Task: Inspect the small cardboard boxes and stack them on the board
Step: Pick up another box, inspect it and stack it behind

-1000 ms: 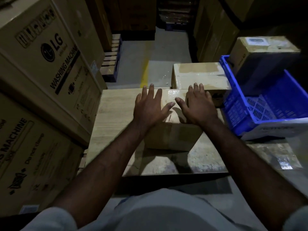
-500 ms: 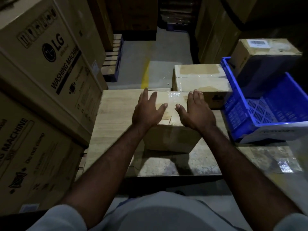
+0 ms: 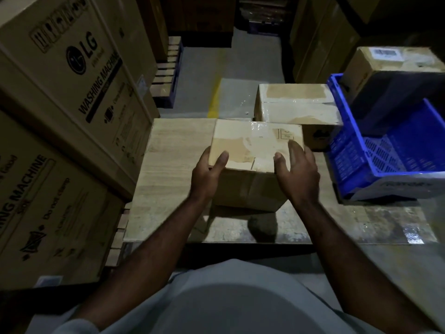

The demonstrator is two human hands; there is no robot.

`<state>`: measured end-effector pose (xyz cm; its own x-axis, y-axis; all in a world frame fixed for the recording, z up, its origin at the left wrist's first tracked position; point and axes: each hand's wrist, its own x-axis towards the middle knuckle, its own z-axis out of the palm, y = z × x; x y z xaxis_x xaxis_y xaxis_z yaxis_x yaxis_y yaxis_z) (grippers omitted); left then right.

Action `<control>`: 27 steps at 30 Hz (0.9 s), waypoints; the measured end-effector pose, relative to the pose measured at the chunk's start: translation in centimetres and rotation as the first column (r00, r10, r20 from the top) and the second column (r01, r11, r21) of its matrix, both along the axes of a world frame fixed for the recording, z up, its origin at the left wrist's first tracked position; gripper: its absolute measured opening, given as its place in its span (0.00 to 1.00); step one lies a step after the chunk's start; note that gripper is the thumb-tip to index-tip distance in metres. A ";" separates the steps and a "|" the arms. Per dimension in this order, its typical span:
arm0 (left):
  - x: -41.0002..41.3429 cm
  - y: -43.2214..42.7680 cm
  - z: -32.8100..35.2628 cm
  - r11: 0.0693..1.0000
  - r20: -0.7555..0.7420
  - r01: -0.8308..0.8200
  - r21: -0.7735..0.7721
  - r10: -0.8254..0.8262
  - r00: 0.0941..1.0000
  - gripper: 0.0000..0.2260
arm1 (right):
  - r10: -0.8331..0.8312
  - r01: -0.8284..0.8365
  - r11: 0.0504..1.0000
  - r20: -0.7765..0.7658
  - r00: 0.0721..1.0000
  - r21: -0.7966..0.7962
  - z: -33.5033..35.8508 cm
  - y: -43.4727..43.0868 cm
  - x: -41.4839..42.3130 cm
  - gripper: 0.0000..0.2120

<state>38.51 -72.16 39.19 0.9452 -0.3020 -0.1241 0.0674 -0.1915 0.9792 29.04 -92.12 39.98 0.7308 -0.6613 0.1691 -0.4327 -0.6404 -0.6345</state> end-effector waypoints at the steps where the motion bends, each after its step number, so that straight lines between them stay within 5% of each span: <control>1: 0.3 0.1 0.3 1.000 0.007 0.026 -0.003 -0.026 1.000 0.36 | 0.000 0.000 1.000 0.035 0.999 0.005 0.0 -0.2 0.0 0.26; 4: 1.2 0.5 2.5 0.990 0.078 0.141 -0.027 -0.138 0.987 0.40 | 0.021 -0.047 0.990 0.187 0.982 0.136 -0.8 -1.1 -0.6 0.28; 6: 1.5 0.4 4.6 0.970 0.169 0.242 0.020 -0.242 0.955 0.37 | -0.029 -0.098 0.911 0.300 0.953 0.400 -1.7 -1.5 -1.1 0.30; 11: 0.5 -1.5 5.6 0.762 0.292 0.438 0.476 -0.607 0.739 0.38 | -0.111 -0.092 0.594 0.194 0.975 0.800 -6.4 -2.7 -1.8 0.31; 15: -0.8 -3.2 2.3 0.440 0.247 0.348 0.828 -0.842 0.479 0.44 | -0.061 -0.018 0.472 0.053 0.997 0.881 -7.3 -3.3 -2.6 0.20; 18: -2.1 -4.9 0.4 0.337 0.188 0.314 0.887 -0.887 0.421 0.43 | -0.029 0.084 0.430 -0.079 0.996 0.899 -8.0 -4.1 -3.5 0.24; 21: -2.6 -5.5 -1.6 0.232 0.117 0.274 0.933 -0.918 0.379 0.43 | -0.090 0.043 0.357 -0.011 0.996 0.933 -7.7 -4.8 -4.4 0.27; 24: -2.8 -5.3 -2.8 0.213 0.122 0.218 0.953 -0.923 0.365 0.46 | -0.121 -0.018 0.394 0.071 0.990 0.919 -5.6 -5.0 -5.1 0.28; 27: -2.8 -5.3 -2.3 0.238 0.128 0.234 0.943 -0.905 0.405 0.45 | -0.011 -0.098 0.735 0.156 0.988 0.671 -3.9 -3.9 -5.8 0.22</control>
